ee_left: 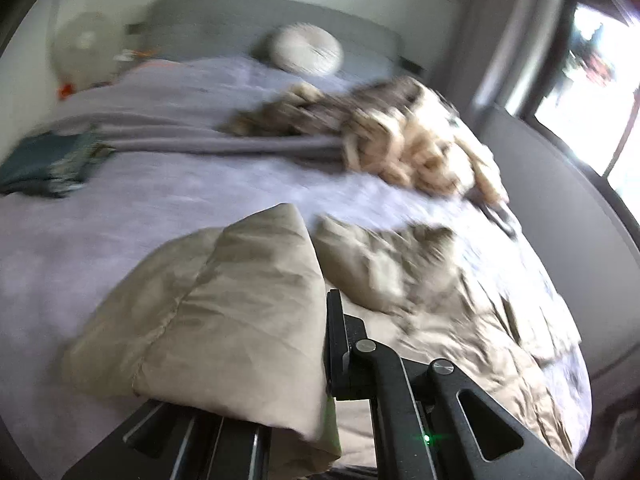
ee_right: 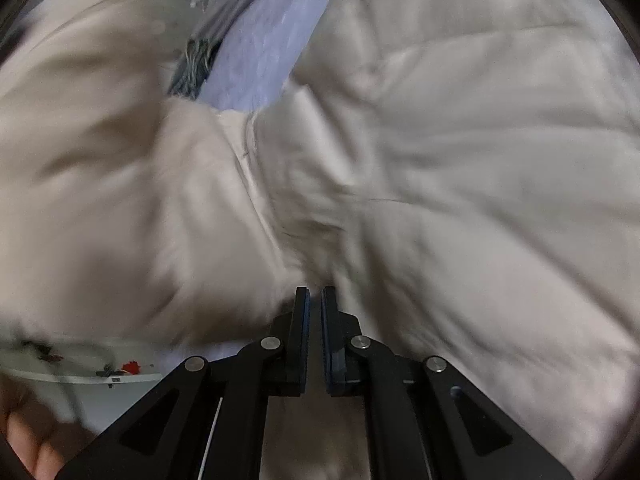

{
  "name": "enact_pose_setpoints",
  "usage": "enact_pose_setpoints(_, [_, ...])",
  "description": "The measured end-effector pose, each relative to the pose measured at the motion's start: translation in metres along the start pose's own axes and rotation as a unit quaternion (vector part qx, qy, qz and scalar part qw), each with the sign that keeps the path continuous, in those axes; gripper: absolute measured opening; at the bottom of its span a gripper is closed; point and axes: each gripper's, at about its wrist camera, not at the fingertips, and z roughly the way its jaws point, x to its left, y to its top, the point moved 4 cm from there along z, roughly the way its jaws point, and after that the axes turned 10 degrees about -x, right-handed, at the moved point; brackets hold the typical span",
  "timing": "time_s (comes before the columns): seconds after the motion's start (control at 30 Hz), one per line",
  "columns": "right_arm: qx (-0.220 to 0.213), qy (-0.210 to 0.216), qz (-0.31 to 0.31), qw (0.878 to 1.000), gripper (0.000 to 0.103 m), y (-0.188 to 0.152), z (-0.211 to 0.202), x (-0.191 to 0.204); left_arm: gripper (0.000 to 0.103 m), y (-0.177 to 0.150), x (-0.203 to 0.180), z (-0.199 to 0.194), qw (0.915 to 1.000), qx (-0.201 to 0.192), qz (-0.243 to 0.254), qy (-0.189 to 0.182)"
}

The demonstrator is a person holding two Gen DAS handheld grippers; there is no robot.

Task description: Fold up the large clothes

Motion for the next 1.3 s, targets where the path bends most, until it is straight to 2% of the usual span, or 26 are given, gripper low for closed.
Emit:
enact_pose_setpoints(0.07, [-0.024,-0.023,-0.007,0.999,0.006,0.001,-0.036,-0.014,0.007,-0.016,-0.029,0.02,0.9994,0.027,0.022,-0.005])
enact_pose_setpoints(0.13, [-0.057,-0.073,-0.019,0.996,0.006,0.003,-0.082,-0.039,0.007,-0.039,-0.057,0.045,0.9972,0.056,0.05,-0.003])
enact_pose_setpoints(0.27, [-0.097,-0.141,-0.009,0.985,0.006,0.006,-0.151,-0.088,0.007,-0.097,-0.084,0.084,0.9866,0.119,0.107,0.031])
enact_pose_setpoints(0.33, [-0.103,-0.159,0.0,0.982,0.006,0.005,-0.167,-0.103,0.007,-0.119,-0.084,0.097,0.9804,0.146,0.124,0.048])
enact_pose_setpoints(0.4, [-0.106,-0.161,0.014,0.981,0.006,0.003,-0.176,-0.115,0.007,-0.127,-0.087,0.094,0.9774,0.147,0.139,0.061])
enact_pose_setpoints(0.5, [-0.108,-0.159,0.017,0.981,0.006,0.008,-0.18,-0.111,0.008,-0.126,-0.09,0.076,0.977,0.155,0.138,0.049])
enact_pose_setpoints(0.53, [-0.109,-0.159,0.016,0.981,0.008,0.007,-0.18,-0.111,0.012,-0.125,-0.088,0.072,0.9773,0.158,0.134,0.044])
enact_pose_setpoints(0.57, [-0.109,-0.158,0.015,0.981,0.008,0.001,-0.192,-0.115,0.022,-0.123,-0.085,0.066,0.9776,0.159,0.13,0.048])
enact_pose_setpoints(0.63, [-0.109,-0.156,0.009,0.982,0.008,0.009,-0.187,-0.108,0.099,-0.119,-0.077,0.053,0.9796,0.142,0.124,0.068])
enact_pose_setpoints(0.7, [-0.109,-0.154,-0.004,0.982,0.008,0.014,-0.186,-0.101,0.103,-0.11,-0.066,0.035,0.9825,0.103,0.123,0.095])
enact_pose_setpoints(0.77, [-0.108,-0.155,-0.015,0.982,0.008,0.019,-0.182,-0.103,0.103,-0.107,-0.056,0.029,0.9833,0.106,0.116,0.092])
enact_pose_setpoints(0.9, [-0.099,-0.166,-0.067,0.979,0.01,0.027,-0.168,-0.076,0.103,-0.091,-0.018,0.001,0.9895,0.083,0.067,0.098])
enact_pose_setpoints(0.93, [-0.098,-0.169,-0.082,0.977,0.026,0.029,-0.165,-0.069,0.103,-0.086,0.0,-0.007,0.9904,0.075,0.045,0.107])
enact_pose_setpoints(0.97, [-0.098,-0.174,-0.1,0.975,0.06,0.03,-0.161,-0.061,0.103,-0.081,0.016,-0.011,0.991,0.073,0.024,0.11])
enact_pose_setpoints(1.0, [-0.1,-0.179,-0.121,0.971,0.075,0.032,-0.156,-0.049,0.103,-0.078,0.035,-0.013,0.9912,0.075,-0.004,0.109])
enact_pose_setpoints(1.03, [-0.106,-0.176,-0.148,0.967,0.086,0.034,-0.151,-0.034,0.103,-0.076,0.057,-0.015,0.99,0.079,-0.037,0.111])
enact_pose_setpoints(1.07, [-0.11,-0.173,-0.172,0.963,0.086,0.035,-0.146,-0.021,0.103,-0.076,0.079,-0.014,0.987,0.084,-0.07,0.118])
enact_pose_setpoints(1.13, [-0.108,-0.187,-0.246,0.945,0.086,0.034,-0.128,0.013,0.103,-0.079,0.113,-0.008,0.9802,0.096,-0.129,0.114])
enact_pose_setpoints(1.2, [-0.106,-0.197,-0.293,0.929,0.086,0.031,-0.112,0.034,0.103,-0.089,0.14,0.006,0.9707,0.117,-0.189,0.09])
enact_pose_setpoints(1.27, [-0.098,-0.215,-0.349,0.907,0.086,0.025,-0.09,0.054,0.102,-0.101,0.154,0.022,0.9597,0.141,-0.238,0.051])
enact_pose_setpoints(1.3, [-0.092,-0.23,-0.373,0.894,0.086,0.022,-0.077,0.06,0.095,-0.108,0.16,0.033,0.9497,0.151,-0.273,0.025])
